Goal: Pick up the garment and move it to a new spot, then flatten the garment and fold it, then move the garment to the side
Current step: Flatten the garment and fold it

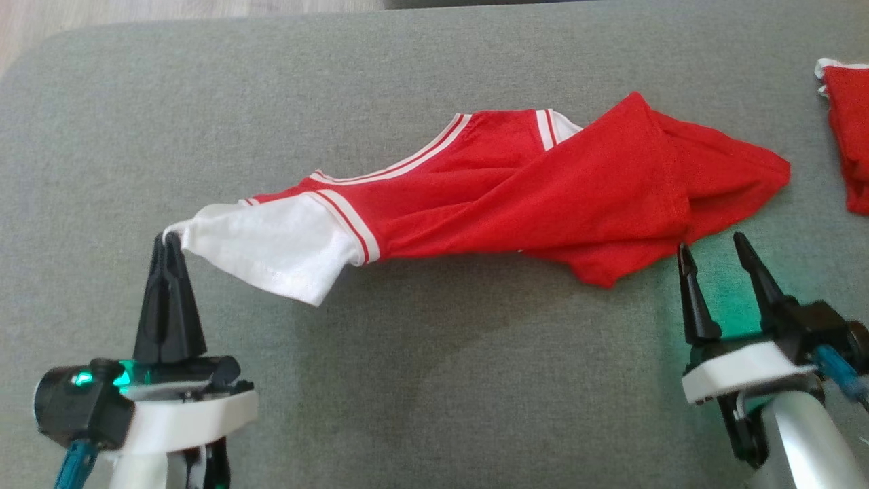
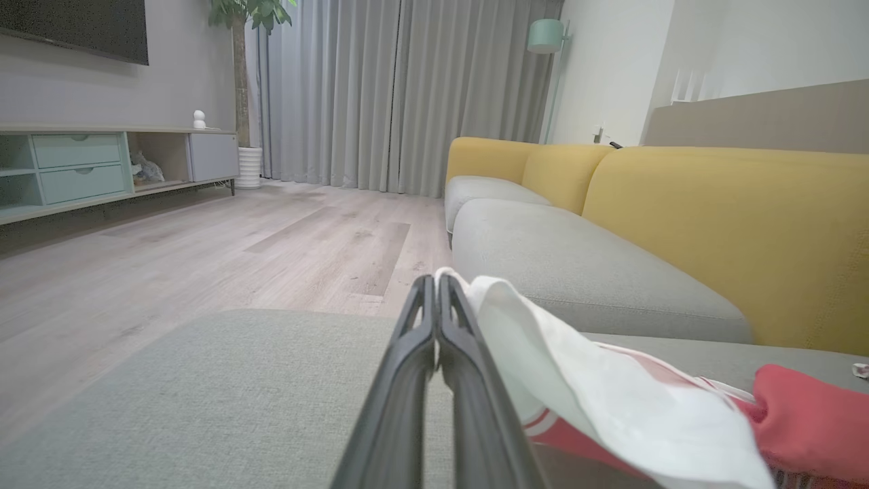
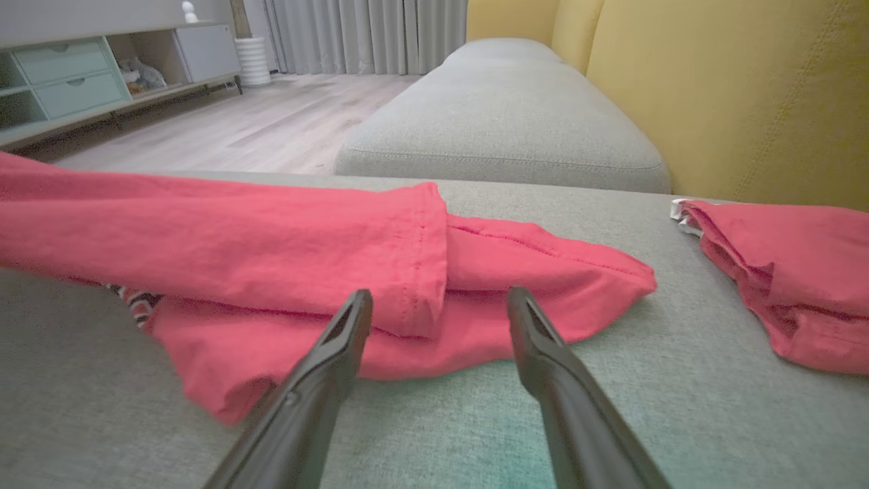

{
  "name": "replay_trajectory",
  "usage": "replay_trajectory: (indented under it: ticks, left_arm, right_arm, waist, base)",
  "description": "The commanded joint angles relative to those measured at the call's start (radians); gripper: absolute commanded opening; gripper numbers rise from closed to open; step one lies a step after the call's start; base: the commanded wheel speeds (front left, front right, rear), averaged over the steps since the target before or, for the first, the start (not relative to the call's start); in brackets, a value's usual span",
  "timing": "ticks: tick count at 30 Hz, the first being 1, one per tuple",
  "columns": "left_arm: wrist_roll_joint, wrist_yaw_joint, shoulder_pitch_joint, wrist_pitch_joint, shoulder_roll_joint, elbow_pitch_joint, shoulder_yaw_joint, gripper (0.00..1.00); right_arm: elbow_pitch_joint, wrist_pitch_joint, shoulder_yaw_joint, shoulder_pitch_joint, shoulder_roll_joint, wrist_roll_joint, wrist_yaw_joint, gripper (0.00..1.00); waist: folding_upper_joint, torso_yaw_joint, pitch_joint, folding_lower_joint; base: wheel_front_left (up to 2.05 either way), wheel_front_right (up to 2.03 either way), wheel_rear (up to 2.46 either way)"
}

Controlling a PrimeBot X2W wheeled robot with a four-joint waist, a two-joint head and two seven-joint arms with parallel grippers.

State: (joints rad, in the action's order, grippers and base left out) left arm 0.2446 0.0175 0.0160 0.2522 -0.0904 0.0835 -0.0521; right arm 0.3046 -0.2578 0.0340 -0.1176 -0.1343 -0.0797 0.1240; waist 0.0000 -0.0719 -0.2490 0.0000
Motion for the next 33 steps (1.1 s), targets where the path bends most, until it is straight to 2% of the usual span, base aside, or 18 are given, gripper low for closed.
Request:
replay_trajectory:
  ticks: [1, 7, 12, 20, 22, 25, 27, 30, 33]
  left_arm:
    - [-0.008, -0.003, 0.036, 0.009, -0.014, 0.03, 0.047, 0.0]
    - [-0.02, 0.005, 0.056, 0.009, -0.017, 0.017, 0.061, 0.0]
    - [-0.02, 0.011, 0.07, 0.009, -0.013, 0.007, 0.06, 0.0]
    - [-0.024, 0.016, 0.073, 0.009, -0.006, 0.0, 0.05, 0.0]
    - [-0.025, 0.018, 0.071, 0.009, -0.005, -0.001, 0.048, 0.0]
    - [-0.025, 0.02, 0.069, 0.009, -0.005, -0.003, 0.046, 0.0]
    - [-0.026, 0.021, 0.07, 0.009, -0.004, -0.003, 0.043, 0.0]
    - [-0.027, 0.022, 0.074, 0.01, -0.003, -0.004, 0.039, 0.0]
    - [-0.028, 0.023, 0.079, 0.01, -0.002, -0.007, 0.036, 0.0]
  right_arm:
    - [-0.012, -0.004, 0.026, -0.037, -0.016, 0.012, 0.007, 1.0]
    - [0.126, -0.004, 0.084, -0.105, -0.053, 0.025, 0.007, 1.0]
    - [0.2, -0.004, 0.11, -0.133, -0.059, 0.035, 0.007, 1.0]
    - [0.241, -0.004, 0.131, -0.144, -0.048, 0.039, 0.007, 1.0]
    - [0.242, -0.004, 0.137, -0.146, -0.048, 0.039, 0.007, 0.97]
    - [0.243, -0.004, 0.141, -0.151, -0.048, 0.039, 0.007, 1.0]
    - [0.244, -0.004, 0.146, -0.158, -0.049, 0.04, 0.007, 0.96]
    - [0.248, -0.004, 0.149, -0.166, -0.049, 0.042, 0.007, 0.83]
    - [0.255, -0.004, 0.151, -0.175, -0.05, 0.044, 0.007, 0.81]
  waist:
    - [0.0, -0.001, -0.001, 0.0]
    - [0.0, -0.013, 0.0, 0.0]
    - [0.0, -0.031, 0.018, 0.0]
    - [0.0, -0.046, 0.041, 0.0]
    - [0.0, -0.047, 0.043, 0.0]
    - [0.0, -0.047, 0.042, 0.0]
    - [0.0, -0.049, 0.038, 0.0]
    - [0.0, -0.051, 0.033, 0.0]
    - [0.0, -0.053, 0.027, 0.0]
  base:
    - [0.0, 0.0, 0.0]
    - [0.0, 0.0, 0.0]
    - [0.0, 0.0, 0.0]
    - [0.0, 0.0, 0.0]
    - [0.0, 0.0, 0.0]
    - [0.0, 0.0, 0.0]
    - [0.0, 0.0, 0.0]
    - [0.0, 0.0, 0.0]
    - [0.0, 0.0, 0.0]
